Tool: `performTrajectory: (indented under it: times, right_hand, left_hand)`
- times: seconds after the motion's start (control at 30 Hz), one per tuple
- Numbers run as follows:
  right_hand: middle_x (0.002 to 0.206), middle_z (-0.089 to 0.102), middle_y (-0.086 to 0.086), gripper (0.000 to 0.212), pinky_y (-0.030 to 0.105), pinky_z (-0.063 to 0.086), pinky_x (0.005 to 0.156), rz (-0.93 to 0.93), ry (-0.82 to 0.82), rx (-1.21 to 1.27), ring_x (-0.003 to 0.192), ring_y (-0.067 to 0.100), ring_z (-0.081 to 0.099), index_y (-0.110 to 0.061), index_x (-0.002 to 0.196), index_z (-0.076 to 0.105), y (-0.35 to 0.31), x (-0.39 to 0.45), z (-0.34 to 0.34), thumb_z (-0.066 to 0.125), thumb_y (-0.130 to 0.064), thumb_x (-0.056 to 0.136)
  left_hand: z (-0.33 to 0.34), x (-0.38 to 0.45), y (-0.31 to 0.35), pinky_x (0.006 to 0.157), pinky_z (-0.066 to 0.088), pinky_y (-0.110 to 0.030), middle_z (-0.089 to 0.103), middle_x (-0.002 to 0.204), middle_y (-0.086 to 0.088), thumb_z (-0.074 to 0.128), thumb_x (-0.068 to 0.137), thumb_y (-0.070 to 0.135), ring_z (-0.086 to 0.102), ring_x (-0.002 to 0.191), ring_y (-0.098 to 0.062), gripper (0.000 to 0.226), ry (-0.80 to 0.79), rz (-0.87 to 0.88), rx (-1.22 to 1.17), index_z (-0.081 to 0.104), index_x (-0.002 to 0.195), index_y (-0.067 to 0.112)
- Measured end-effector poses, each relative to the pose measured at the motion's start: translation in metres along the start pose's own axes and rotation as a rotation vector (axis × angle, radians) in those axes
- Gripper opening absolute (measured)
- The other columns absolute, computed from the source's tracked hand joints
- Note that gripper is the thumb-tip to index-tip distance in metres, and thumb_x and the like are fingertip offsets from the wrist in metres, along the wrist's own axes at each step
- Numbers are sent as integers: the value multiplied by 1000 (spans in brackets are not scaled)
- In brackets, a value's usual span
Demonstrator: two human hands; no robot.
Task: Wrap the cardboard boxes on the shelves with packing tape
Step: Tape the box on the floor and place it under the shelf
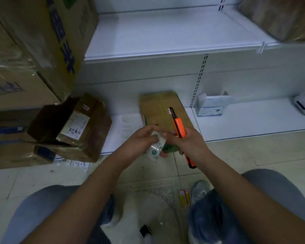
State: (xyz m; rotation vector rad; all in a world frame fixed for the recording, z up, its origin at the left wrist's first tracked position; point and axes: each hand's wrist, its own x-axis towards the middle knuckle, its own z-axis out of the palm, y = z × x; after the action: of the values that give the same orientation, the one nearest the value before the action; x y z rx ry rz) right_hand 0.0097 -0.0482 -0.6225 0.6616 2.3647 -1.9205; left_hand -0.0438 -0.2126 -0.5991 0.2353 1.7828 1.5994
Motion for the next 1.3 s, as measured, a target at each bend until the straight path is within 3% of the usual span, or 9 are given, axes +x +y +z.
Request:
performTrajectory:
  times: [0.17, 0.3, 0.43, 0.6, 0.73, 0.83, 1.03, 1.13, 1.3]
  right_hand:
    - [66, 66, -3, 16, 9, 40, 44, -23, 77, -11, 44, -4, 58, -6, 89, 68, -9, -10, 11, 72, -21, 89]
    - [80, 69, 10, 15, 22, 45, 59, -28, 220, -28, 69, 17, 63, -4, 90, 68, -3, -4, 12, 70, -19, 90]
    - [71, 58, 2, 19, 17, 38, 53, -10, 258, -101, 61, 11, 55, -15, 76, 59, 11, 1, 11, 65, -17, 94]
    - [73, 58, 4, 13, 28, 46, 56, 251, 575, 131, 58, 17, 55, -9, 81, 60, 45, 35, -35, 65, -12, 92]
    - [63, 48, 8, 31, 33, 47, 64, 389, 667, 291, 50, 19, 46, -11, 66, 49, 70, 62, -70, 72, -15, 87]
    - [68, 51, 10, 29, 32, 46, 63, 473, 676, 330, 50, 19, 48, -9, 67, 50, 93, 78, -64, 71, -12, 87]
    - [68, 53, 1, 6, 26, 42, 52, 554, 660, 340, 51, 15, 48, -5, 89, 60, 131, 127, -47, 62, -9, 94]
    - [64, 52, -3, 15, 26, 41, 52, 571, 727, 323, 52, 14, 50, -9, 79, 58, 146, 145, -45, 67, -11, 90]
    - [74, 58, 1, 5, 25, 46, 58, 464, 718, 189, 63, 16, 57, -10, 91, 64, 154, 162, -42, 65, -15, 93]
  left_hand:
    - [-4, -15, 7, 56, 56, -23, 61, 123, -19, 47, 99, -4, 74, 68, -19, 49, -7, 14, 81, 46, 142, 21]
    - [-8, -2, -4, 56, 52, -17, 71, 95, 0, 58, 99, 15, 72, 66, -6, 44, 60, 105, 303, 45, 141, 25]
    - [-11, 9, -17, 56, 50, -11, 69, 84, 13, 70, 91, 31, 71, 63, -3, 50, 39, 188, 595, 47, 136, 29]
    - [-34, 24, -46, 66, 54, -24, 66, 81, 17, 70, 82, 56, 65, 70, -2, 31, 55, 115, 980, 63, 103, 34]
    - [-46, 47, -67, 57, 40, -26, 57, 62, 11, 65, 86, 58, 57, 59, -5, 35, 110, 141, 1103, 50, 68, 31]
    - [-46, 77, -78, 66, 50, -30, 62, 73, 10, 58, 89, 63, 59, 65, -8, 32, 114, 119, 1240, 54, 79, 32]
    - [-55, 128, -114, 66, 38, -28, 64, 85, 4, 55, 92, 60, 54, 74, -14, 30, 174, 86, 1369, 52, 87, 30]
    - [-51, 145, -122, 71, 44, -29, 69, 96, -1, 51, 93, 62, 63, 85, -19, 40, 217, 57, 1458, 63, 100, 25]
    - [-58, 151, -125, 72, 43, -29, 70, 97, -3, 44, 92, 68, 65, 89, -21, 51, 292, -24, 1494, 66, 103, 23]
